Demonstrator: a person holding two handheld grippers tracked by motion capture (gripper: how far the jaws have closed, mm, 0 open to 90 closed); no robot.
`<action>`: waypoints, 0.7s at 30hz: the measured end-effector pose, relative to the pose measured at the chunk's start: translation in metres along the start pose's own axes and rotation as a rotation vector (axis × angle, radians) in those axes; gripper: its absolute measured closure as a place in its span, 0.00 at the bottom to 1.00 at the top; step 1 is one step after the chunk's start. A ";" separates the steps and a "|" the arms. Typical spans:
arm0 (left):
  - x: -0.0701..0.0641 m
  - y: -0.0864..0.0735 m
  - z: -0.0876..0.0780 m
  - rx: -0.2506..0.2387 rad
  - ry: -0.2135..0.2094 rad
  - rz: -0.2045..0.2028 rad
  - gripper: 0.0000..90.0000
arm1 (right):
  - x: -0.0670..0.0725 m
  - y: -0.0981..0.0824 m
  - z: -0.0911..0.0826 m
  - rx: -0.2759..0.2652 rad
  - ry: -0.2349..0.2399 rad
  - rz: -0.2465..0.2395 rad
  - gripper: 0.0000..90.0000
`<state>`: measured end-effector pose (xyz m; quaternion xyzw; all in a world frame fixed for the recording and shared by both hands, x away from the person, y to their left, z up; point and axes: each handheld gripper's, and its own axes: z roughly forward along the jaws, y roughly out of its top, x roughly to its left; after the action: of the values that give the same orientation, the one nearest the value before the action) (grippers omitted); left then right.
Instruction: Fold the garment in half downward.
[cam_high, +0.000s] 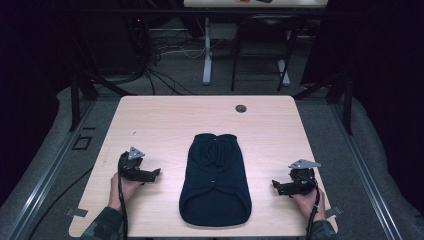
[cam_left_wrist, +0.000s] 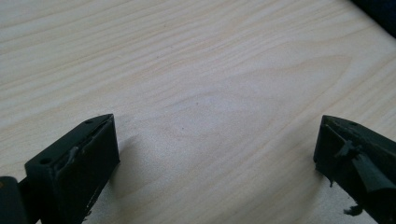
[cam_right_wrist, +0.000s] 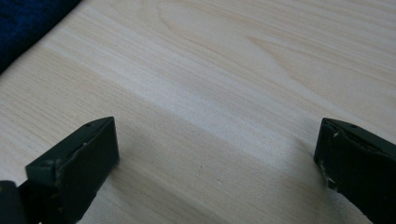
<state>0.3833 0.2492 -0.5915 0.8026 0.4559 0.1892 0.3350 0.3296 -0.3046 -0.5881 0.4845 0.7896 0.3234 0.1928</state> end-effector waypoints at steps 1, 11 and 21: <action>0.000 0.000 0.000 0.000 0.005 0.002 0.00 | 0.000 0.001 0.000 0.005 -0.001 0.005 0.00; 0.002 0.017 -0.012 -0.081 -0.020 -0.046 0.02 | 0.002 0.016 -0.002 0.007 0.055 0.061 0.00; -0.008 0.045 -0.003 -0.072 -0.067 -0.019 0.00 | 0.019 0.051 -0.007 -0.016 0.104 0.031 0.01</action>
<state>0.4051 0.2275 -0.5572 0.7915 0.4448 0.1754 0.3807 0.3496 -0.2739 -0.5477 0.4776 0.7884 0.3575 0.1502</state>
